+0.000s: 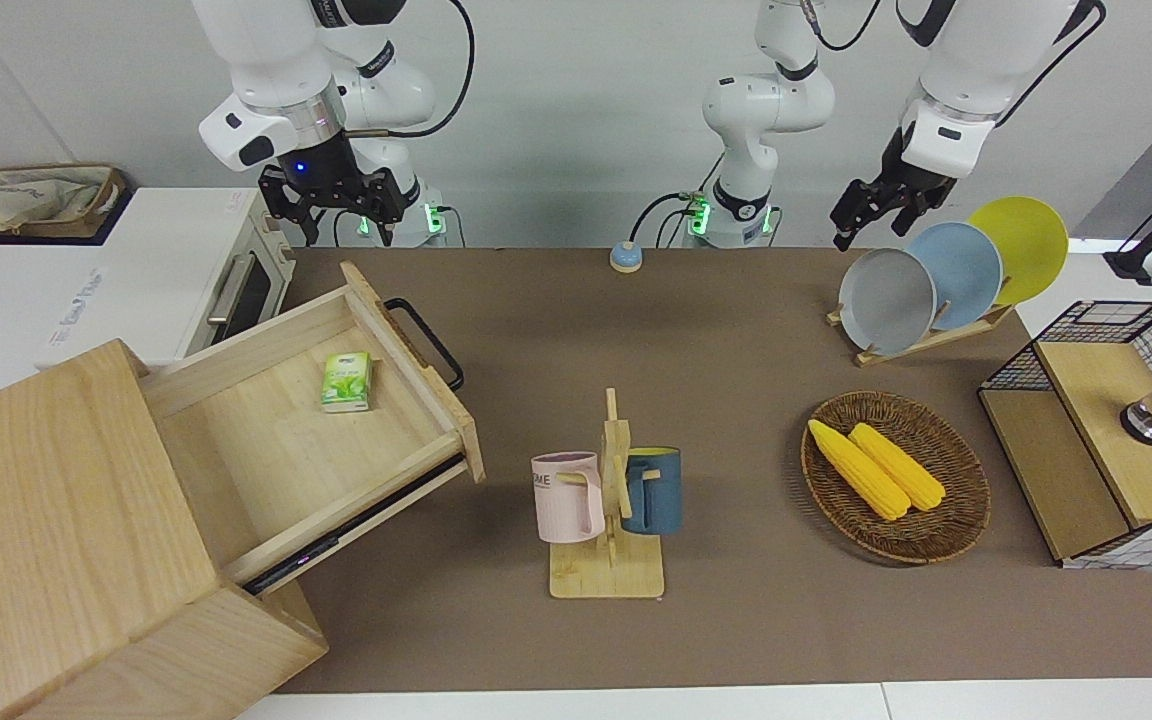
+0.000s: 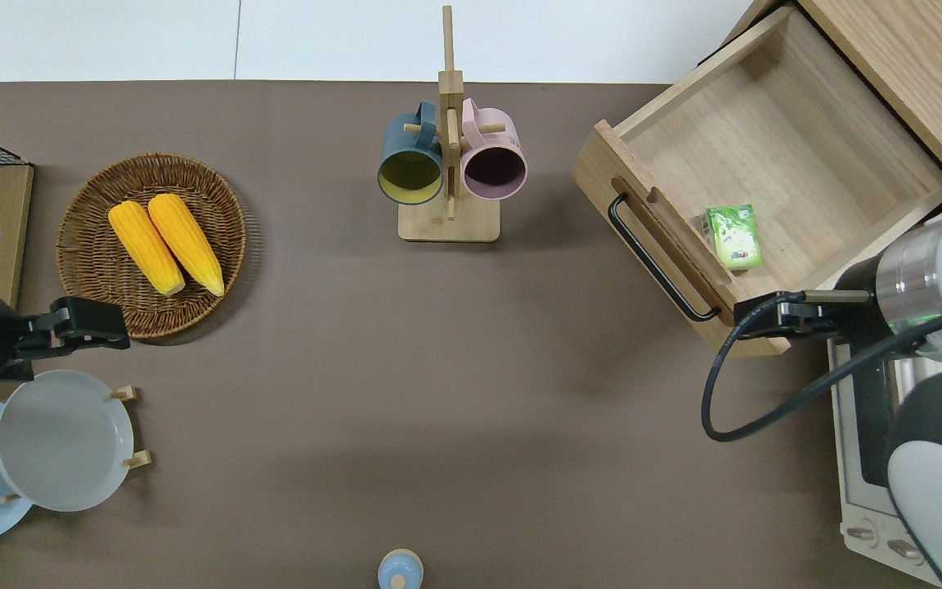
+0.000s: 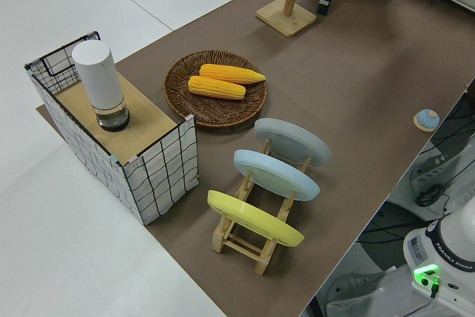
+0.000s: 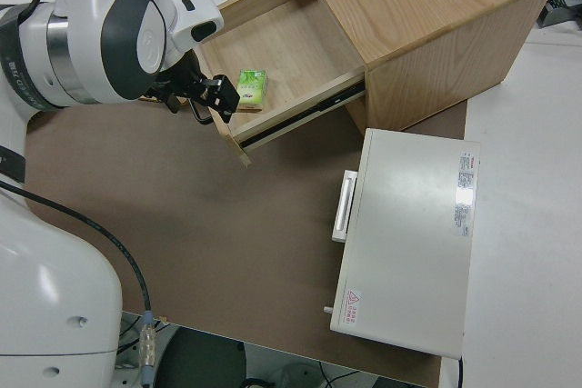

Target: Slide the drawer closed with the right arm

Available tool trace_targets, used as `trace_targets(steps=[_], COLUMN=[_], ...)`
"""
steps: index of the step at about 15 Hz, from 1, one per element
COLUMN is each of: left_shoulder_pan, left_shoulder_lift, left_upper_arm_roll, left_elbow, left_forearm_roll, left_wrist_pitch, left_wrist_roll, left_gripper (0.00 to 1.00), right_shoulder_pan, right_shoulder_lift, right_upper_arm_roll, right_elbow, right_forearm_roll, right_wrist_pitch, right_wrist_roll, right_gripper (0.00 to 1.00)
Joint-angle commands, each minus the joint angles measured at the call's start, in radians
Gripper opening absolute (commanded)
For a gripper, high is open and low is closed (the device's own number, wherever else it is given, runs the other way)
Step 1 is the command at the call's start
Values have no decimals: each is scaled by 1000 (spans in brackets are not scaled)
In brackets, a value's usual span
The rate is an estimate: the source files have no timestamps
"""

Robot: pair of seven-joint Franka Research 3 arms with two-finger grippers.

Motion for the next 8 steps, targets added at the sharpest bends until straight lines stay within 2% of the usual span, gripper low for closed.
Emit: trace_targets(steps=[1,4,8], left_shoulder_pan=[-1,-1,-1], left_shoulder_lift=[-8,-8,-8], left_upper_arm_roll=[4,4,4], left_elbow=[4,4,4], left_forearm_roll=[-1,-1,-1], left_wrist_pitch=[-15,-17,-17], left_wrist_roll=[9,9,9], left_gripper=[993,993,993], right_shoulder_pan=[6,7,1], right_shoulder_lift=[-5,4,4], right_upper_arm_roll=[-18,-20,-22], right_elbow=[-3,20,22], right_forearm_roll=[17,17,17], right_wrist_pitch=[9,10,10], right_wrist_roll=[-5,-5,-7], right_gripper=[990,990,990])
